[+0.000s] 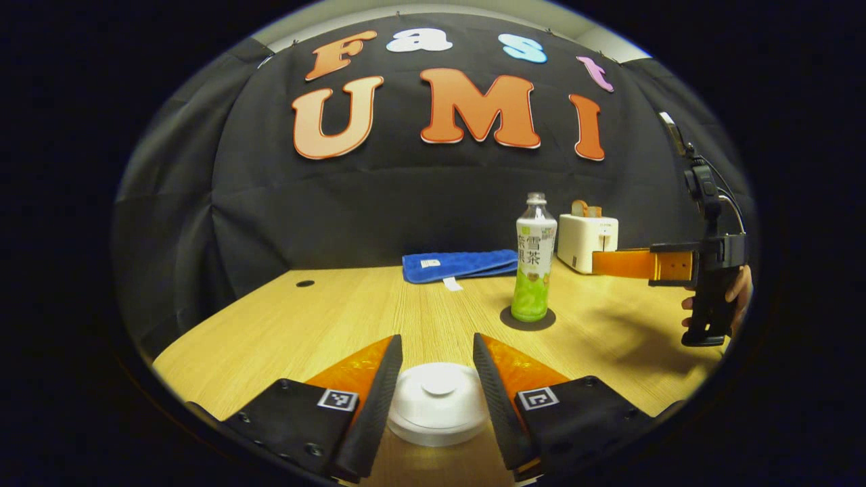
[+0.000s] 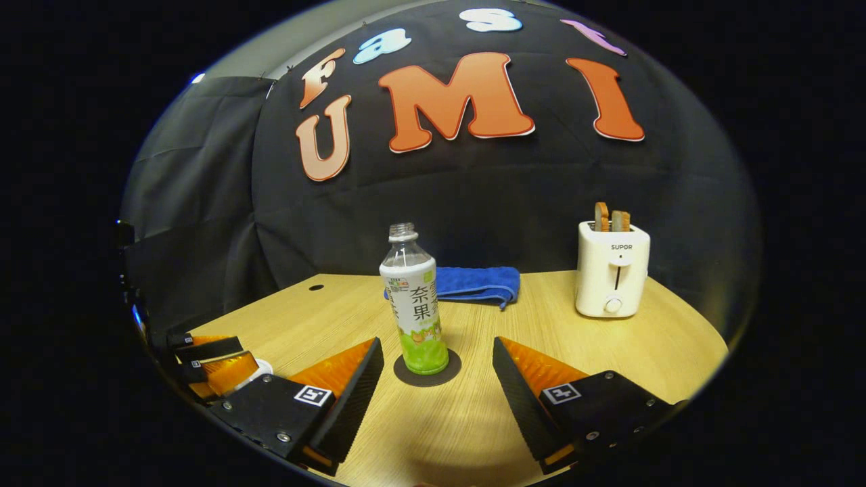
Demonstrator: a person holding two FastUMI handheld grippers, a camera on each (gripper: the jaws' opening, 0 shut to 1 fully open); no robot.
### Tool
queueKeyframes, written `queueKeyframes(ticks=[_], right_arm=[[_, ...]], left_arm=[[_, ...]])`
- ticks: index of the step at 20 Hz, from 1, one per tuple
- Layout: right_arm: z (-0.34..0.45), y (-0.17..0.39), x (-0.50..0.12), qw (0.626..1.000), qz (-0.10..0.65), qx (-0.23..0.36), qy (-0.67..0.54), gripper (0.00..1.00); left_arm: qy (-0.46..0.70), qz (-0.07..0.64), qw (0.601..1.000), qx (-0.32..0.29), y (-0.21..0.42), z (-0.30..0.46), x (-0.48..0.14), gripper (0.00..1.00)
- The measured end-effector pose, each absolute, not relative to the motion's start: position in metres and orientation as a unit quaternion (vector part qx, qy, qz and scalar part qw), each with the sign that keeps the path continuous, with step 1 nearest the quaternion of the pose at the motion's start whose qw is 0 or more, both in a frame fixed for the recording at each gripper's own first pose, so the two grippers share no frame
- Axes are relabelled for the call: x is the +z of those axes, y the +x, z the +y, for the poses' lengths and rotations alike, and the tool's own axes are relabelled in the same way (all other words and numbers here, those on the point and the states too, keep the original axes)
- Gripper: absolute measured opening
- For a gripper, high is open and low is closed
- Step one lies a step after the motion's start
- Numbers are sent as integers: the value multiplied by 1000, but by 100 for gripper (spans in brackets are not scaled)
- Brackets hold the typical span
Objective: Open the teacup lid with one hand, grasp the water bottle and pour water into the teacup with the other hand; after pouring, place the water bottle on the coaster and then close the teacup lid.
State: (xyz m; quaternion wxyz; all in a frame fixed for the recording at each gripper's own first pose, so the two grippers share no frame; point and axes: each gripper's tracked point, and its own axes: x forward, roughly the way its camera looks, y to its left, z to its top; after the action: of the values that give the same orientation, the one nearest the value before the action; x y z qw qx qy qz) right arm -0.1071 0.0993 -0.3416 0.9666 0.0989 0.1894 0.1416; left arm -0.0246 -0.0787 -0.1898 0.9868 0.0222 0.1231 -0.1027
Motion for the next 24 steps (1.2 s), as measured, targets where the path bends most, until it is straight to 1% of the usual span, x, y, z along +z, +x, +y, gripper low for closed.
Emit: queueKeyframes(ticks=[1,2,4,5,8,9,10,16,17,18,19,20,24], right_arm=[[96,-110,-337,968,184,138,97,97],[93,-113,-331,970,178,136,94,97],[88,-119,-317,974,160,132,88,97],[83,-123,-309,977,153,126,85,97],[61,-138,-286,985,126,95,74,97],[56,-144,-280,986,120,89,73,97],[51,-150,-272,988,113,82,71,97],[26,-167,-233,996,70,43,44,97],[26,-168,-226,997,62,39,37,97],[27,-168,-219,997,52,38,31,97],[30,-169,-215,998,45,40,23,96],[33,-167,-213,998,40,39,14,97],[48,-161,-208,999,32,38,-2,97]], left_arm=[[23,110,989,-101,-24,-79,-179,72],[20,98,990,-104,-24,-82,-170,75],[21,86,991,-102,-23,-82,-156,88],[21,76,992,-97,-22,-80,-146,99],[14,42,996,-81,-19,-70,-115,99],[12,33,997,-75,-19,-65,-105,94],[9,24,997,-70,-18,-60,-97,99],[-15,-6,999,-46,-18,-32,-51,99],[-13,-11,999,-39,-17,-26,-43,99],[-12,-17,999,-32,-16,-21,-36,95],[-12,-23,999,-28,-16,-18,-29,99],[-15,-28,999,-24,-14,-17,-25,95],[-20,-44,998,-29,-13,-23,-11,99]])
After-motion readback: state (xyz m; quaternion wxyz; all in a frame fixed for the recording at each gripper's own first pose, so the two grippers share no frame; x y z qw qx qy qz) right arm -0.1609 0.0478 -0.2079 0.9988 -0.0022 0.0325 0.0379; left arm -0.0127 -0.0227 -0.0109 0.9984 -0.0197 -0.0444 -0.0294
